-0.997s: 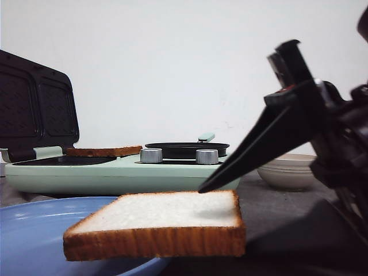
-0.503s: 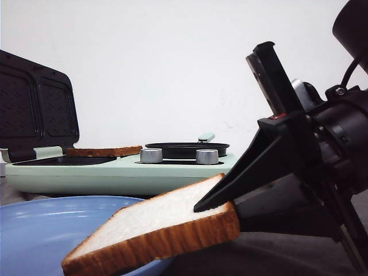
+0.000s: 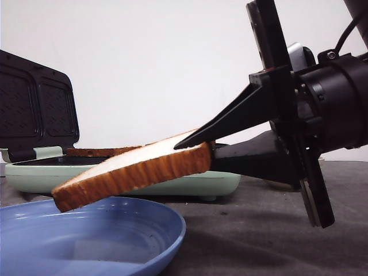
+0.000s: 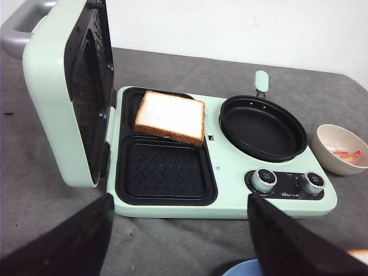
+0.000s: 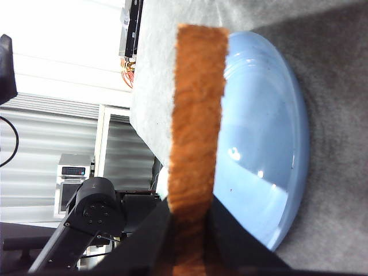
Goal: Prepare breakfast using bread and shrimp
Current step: 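Carry the bread with the right gripper over the near sandwich plate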
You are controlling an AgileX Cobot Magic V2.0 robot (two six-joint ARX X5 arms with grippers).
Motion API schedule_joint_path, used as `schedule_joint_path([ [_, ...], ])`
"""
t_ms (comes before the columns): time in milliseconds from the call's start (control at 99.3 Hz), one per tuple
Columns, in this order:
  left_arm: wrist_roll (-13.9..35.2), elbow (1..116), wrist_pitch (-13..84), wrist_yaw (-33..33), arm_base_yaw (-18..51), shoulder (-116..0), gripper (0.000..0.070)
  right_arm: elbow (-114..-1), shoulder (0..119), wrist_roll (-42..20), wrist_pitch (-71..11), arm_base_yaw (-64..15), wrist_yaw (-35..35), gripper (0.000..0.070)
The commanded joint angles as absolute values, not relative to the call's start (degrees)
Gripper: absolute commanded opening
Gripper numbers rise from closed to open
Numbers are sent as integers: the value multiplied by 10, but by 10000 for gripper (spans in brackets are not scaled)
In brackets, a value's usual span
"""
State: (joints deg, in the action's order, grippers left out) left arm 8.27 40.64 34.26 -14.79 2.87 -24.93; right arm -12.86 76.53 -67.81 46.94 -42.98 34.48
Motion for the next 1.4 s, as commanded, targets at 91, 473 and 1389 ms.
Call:
schedule_joint_path([
  [91, 75, 410, 336, -146, 29, -250, 383, -166, 770, -688, 475, -439, 349, 0],
  [473, 69, 410, 332, -139, 29, -250, 383, -363, 771, -570, 246, -437, 350, 0],
  [1389, 69, 410, 308, -131, 29, -250, 383, -821, 1084, -439, 11, -415, 305, 0],
])
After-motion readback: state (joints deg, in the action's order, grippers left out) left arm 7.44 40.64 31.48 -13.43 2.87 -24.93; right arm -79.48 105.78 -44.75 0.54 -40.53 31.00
